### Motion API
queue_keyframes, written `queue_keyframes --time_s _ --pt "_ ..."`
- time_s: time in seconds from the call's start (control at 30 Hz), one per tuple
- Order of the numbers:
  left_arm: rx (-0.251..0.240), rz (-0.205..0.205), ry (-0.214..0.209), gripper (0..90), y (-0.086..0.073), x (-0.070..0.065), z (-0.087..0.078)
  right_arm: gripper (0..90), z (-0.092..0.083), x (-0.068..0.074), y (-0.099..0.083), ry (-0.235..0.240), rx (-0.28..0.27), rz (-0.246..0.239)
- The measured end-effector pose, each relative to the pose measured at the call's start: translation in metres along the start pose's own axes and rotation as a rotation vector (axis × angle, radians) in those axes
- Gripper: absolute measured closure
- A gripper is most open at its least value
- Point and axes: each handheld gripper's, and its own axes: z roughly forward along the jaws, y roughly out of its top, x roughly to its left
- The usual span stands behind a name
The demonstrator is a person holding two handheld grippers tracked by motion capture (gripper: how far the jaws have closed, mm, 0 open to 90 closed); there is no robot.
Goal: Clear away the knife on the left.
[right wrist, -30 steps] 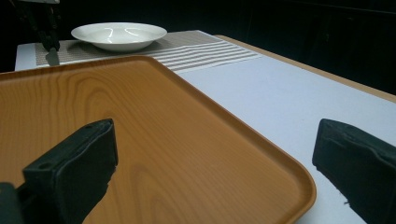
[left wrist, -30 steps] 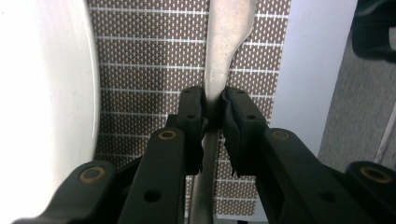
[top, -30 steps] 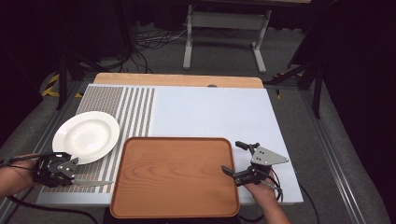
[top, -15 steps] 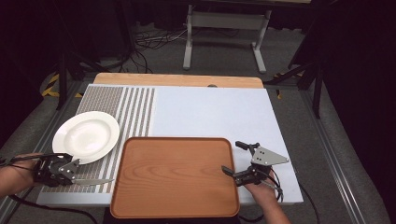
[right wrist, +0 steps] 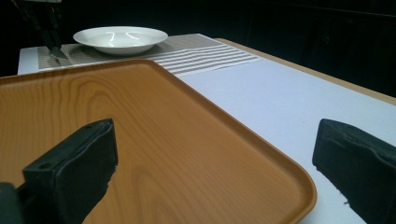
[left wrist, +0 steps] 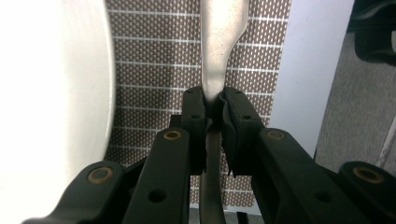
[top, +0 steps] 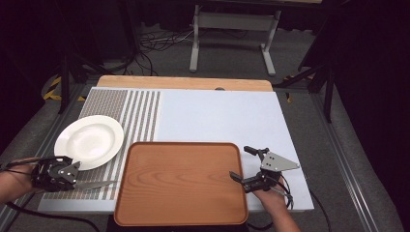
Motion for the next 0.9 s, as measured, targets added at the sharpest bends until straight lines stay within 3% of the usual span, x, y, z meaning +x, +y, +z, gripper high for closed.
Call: queue_keyframes --time_s 0.43,0.53,0.57,0.6,0.77,0.87,0.9 --pt "-0.113 -0.099 -0.018 80.6 0.011 0.003 -0.030 0.7 -0.001 -0.001 0.000 -0.002 -0.007 0.001" --pt "-0.123 -0.135 -0.025 80.6 0.016 0.004 -0.035 0.7 -0.001 -0.001 0.000 -0.002 -0.009 0.004" --pt "-0.127 -0.184 -0.031 80.6 0.020 0.005 -0.037 0.7 -0.001 -0.001 0.000 -0.003 -0.009 0.004" --pt "-0.131 -0.200 -0.036 80.6 0.022 0.006 -0.039 0.7 -0.002 -0.001 0.000 -0.004 -0.009 0.003" --pt "-0.158 -0.241 -0.056 80.6 0.027 0.007 -0.044 0.7 -0.002 -0.001 0.001 -0.004 -0.011 0.004" --pt "-0.182 -0.300 -0.103 80.5 0.031 0.010 -0.048 0.7 -0.002 -0.001 0.000 -0.004 -0.009 0.003" --pt "-0.182 -0.300 -0.103 80.6 0.031 0.010 -0.048 0.7 -0.002 -0.001 0.000 -0.004 -0.009 0.003"
